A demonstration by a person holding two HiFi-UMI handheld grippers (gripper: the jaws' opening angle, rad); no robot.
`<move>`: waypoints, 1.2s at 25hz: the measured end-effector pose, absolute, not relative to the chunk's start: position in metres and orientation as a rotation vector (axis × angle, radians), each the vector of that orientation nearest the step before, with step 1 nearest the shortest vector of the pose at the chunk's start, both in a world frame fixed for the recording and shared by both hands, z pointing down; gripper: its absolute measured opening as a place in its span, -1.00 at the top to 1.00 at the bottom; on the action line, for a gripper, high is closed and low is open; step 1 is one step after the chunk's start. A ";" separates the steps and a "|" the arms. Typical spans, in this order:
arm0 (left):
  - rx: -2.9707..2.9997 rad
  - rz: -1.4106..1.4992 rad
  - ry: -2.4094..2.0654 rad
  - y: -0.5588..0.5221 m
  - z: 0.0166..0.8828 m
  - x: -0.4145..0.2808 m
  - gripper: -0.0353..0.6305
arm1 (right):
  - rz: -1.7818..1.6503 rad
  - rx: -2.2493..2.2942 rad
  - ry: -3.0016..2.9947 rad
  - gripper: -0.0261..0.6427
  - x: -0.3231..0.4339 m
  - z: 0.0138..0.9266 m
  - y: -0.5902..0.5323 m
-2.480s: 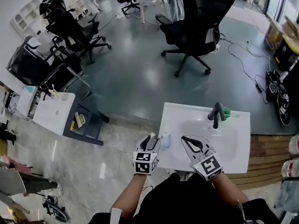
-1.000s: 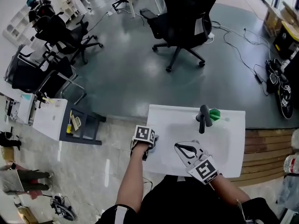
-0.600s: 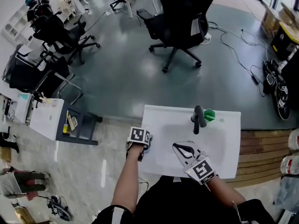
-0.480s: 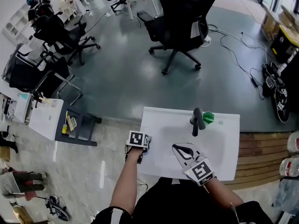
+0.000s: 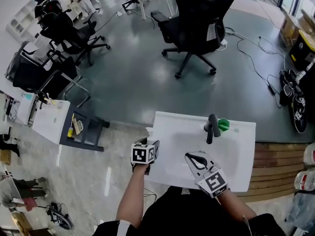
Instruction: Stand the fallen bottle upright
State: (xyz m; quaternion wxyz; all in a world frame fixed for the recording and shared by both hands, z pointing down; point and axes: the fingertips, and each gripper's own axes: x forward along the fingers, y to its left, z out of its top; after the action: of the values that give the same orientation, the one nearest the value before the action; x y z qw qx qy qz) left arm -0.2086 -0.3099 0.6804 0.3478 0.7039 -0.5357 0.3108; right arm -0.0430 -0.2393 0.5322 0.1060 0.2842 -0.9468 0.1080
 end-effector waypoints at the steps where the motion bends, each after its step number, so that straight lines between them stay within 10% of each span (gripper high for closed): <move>1: 1.853 0.769 -1.415 -0.311 0.674 -0.209 0.13 | 0.304 0.832 -2.793 0.88 -0.045 0.533 -0.239; 30: 2.301 0.404 -1.774 -0.310 0.643 -0.193 0.10 | 0.332 0.799 -2.767 0.88 -0.066 0.549 -0.241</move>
State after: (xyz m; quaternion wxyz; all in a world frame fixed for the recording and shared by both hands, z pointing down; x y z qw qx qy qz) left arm -0.1926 -0.3103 0.6428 0.1040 0.7802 -0.6014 0.1369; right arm -0.0657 -0.2406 0.5494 0.1209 0.2734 -0.9475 0.1137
